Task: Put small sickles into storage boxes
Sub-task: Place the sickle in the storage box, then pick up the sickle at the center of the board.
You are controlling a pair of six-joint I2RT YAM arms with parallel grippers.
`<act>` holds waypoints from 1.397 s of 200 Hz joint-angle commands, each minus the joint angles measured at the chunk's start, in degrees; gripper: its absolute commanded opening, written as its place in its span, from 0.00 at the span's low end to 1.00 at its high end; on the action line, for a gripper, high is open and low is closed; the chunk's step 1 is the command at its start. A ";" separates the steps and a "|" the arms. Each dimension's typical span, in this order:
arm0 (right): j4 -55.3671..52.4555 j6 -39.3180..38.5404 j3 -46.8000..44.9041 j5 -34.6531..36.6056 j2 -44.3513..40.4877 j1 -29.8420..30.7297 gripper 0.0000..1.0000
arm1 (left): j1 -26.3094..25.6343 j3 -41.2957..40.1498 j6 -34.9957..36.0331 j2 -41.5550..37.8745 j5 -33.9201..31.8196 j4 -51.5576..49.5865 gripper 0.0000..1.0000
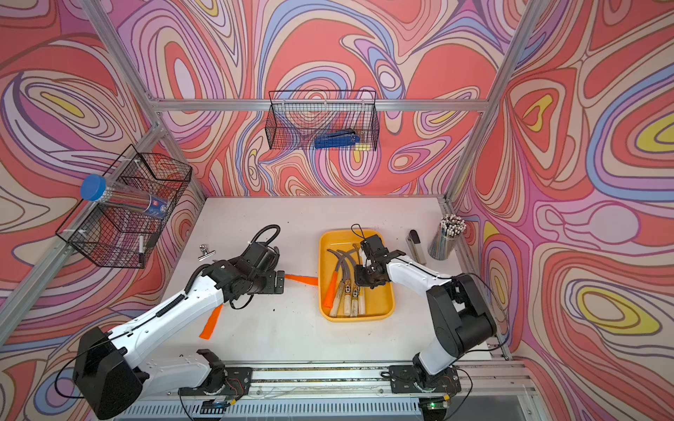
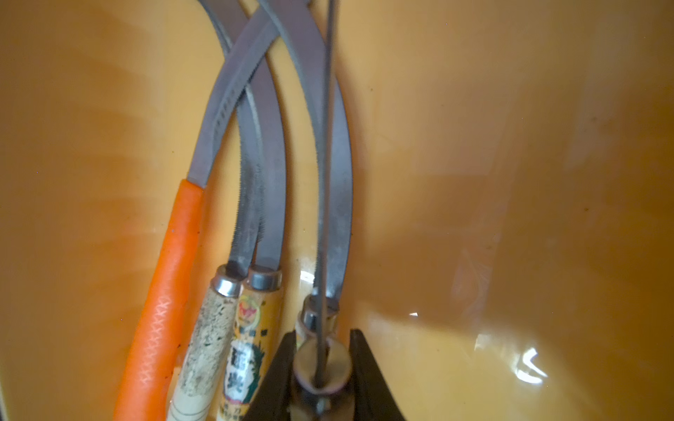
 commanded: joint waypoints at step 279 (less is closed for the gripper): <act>7.11 3.16 -4.50 -8.42 -16.05 -0.73 0.98 | 22.64 -1.10 -1.59 10.70 7.03 8.24 1.00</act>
